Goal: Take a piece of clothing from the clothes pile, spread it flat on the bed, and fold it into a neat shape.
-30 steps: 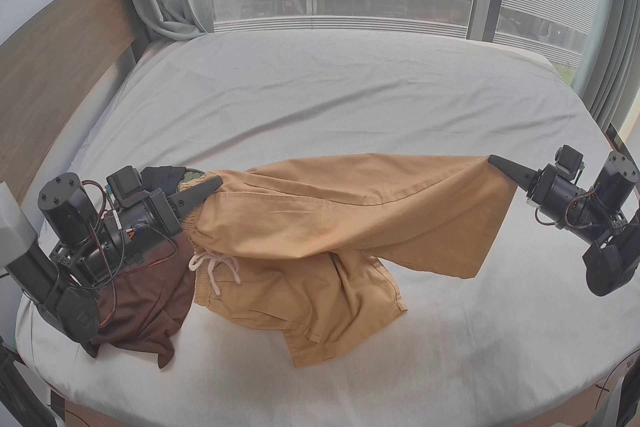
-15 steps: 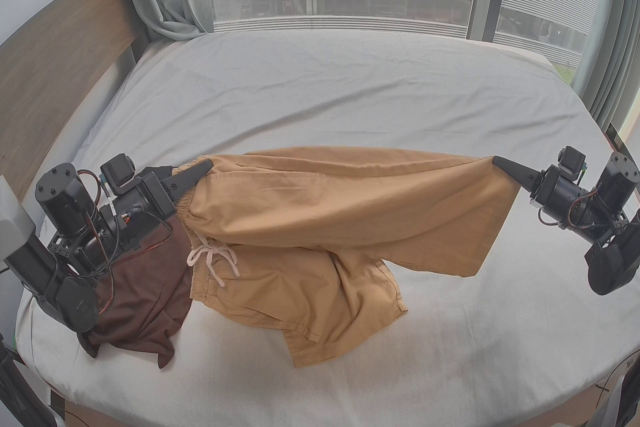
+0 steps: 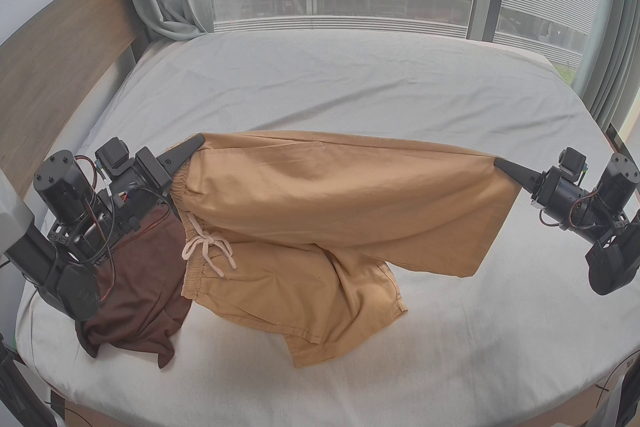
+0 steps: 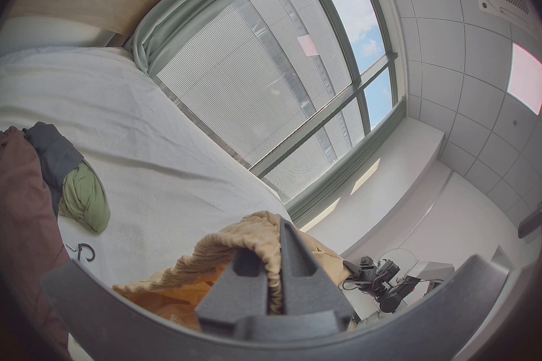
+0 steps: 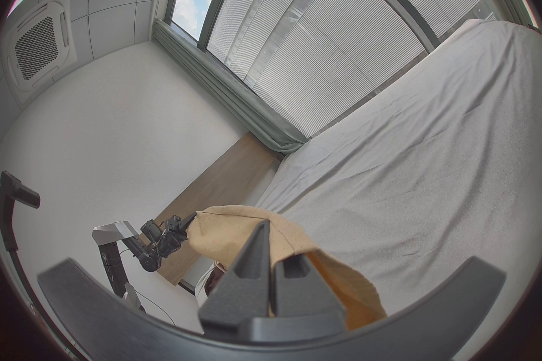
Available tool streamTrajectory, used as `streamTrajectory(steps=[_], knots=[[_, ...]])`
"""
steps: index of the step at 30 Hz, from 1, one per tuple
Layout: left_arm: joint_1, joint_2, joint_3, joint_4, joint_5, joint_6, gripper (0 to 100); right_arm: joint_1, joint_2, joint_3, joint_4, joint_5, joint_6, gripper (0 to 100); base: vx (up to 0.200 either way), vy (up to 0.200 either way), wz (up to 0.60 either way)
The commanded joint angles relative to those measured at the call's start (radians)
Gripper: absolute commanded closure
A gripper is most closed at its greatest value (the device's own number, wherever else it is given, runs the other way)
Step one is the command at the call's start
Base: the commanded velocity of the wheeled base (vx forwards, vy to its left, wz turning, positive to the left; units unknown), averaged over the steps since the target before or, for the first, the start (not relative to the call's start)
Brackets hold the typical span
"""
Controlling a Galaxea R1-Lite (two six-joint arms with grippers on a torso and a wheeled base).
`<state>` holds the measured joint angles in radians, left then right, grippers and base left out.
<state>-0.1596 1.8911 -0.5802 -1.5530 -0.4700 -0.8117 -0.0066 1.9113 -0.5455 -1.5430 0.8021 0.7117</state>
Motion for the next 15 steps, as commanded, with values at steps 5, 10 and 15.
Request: streamTrajectory(steps=[5, 10, 15], knots=[[-0.005, -0.004, -0.017, -0.002, 0.028, -0.04, 100, -0.009, 0.0, -0.007, 0.0, 0.0, 0.0, 100, 0.0, 0.0, 0.0], [-0.005, -0.007, -0.024, -0.002, 0.033, -0.057, 100, -0.016, -0.001, -0.008, 0.0, 0.0, 0.0, 100, 0.0, 0.0, 0.0], [-0.005, -0.006, -0.03, -0.002, 0.034, -0.058, 100, -0.018, -0.006, -0.01, 0.0, 0.0, 0.0, 100, 0.0, 0.0, 0.0]])
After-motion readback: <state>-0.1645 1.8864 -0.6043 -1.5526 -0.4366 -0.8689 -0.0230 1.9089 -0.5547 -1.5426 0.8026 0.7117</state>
